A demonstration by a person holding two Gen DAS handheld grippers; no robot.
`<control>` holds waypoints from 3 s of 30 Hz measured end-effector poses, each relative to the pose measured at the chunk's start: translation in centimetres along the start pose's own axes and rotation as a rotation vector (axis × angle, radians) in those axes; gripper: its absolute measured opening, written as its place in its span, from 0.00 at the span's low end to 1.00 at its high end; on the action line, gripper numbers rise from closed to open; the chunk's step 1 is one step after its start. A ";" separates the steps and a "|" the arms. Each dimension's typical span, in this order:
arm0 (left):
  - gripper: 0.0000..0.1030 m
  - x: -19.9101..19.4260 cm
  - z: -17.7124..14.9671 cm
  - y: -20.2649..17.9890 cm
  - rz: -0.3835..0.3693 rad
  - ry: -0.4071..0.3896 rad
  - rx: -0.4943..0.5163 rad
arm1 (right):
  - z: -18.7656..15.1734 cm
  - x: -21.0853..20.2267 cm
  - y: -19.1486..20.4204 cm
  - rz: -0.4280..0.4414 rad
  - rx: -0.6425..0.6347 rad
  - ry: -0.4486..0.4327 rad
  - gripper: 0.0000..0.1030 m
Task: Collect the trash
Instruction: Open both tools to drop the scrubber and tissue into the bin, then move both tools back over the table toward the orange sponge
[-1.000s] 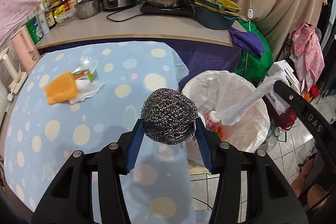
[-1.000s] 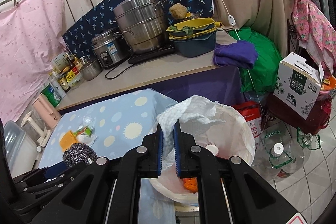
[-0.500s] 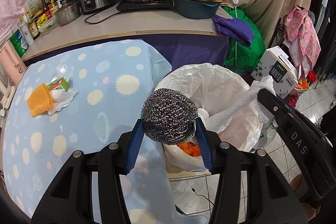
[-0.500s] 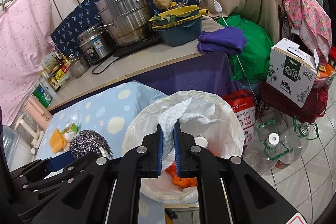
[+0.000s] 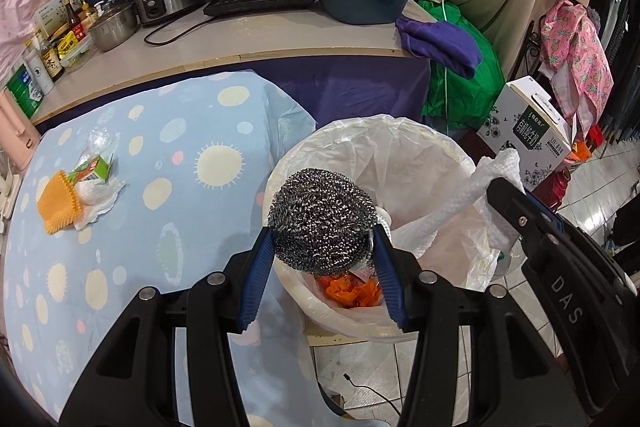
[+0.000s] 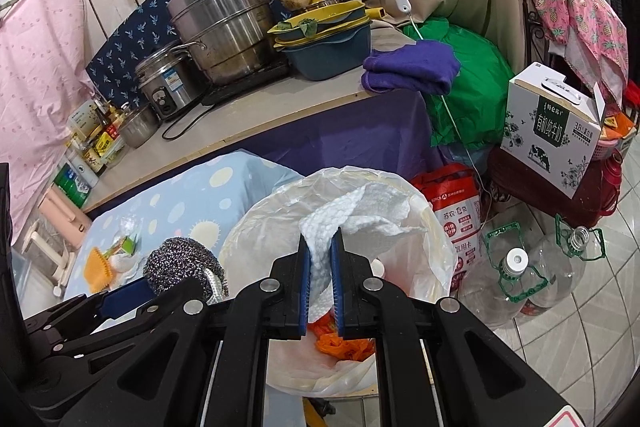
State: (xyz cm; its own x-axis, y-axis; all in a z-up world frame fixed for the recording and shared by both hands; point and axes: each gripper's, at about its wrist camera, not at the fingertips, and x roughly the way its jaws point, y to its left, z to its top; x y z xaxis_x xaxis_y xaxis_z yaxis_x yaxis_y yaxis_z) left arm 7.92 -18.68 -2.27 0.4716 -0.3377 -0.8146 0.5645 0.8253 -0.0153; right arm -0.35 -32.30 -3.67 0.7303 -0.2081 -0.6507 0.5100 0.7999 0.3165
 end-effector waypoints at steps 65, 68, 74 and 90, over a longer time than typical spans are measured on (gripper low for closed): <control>0.83 -3.9 -3.2 14.1 0.117 -0.041 -0.283 | -2.3 -1.3 12.0 0.086 -0.149 -0.007 0.55; 0.84 -4.3 -4.0 16.2 0.139 -0.038 -0.317 | -2.9 -1.2 13.7 0.102 -0.179 0.005 0.55; 0.85 -4.8 -5.6 20.3 0.182 -0.028 -0.383 | -4.3 -0.4 17.5 0.143 -0.240 0.041 0.55; 0.86 -3.7 -9.8 31.4 0.258 0.051 -0.592 | -7.7 3.6 25.9 0.212 -0.371 0.142 0.55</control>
State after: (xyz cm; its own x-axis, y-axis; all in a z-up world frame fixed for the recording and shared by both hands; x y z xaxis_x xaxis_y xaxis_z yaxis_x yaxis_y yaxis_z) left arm 17.30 12.92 -5.42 0.5012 -0.0857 -0.8610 -0.0385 0.9919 -0.1212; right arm 11.98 -7.96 -3.16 0.7179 0.0409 -0.6949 0.1391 0.9697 0.2008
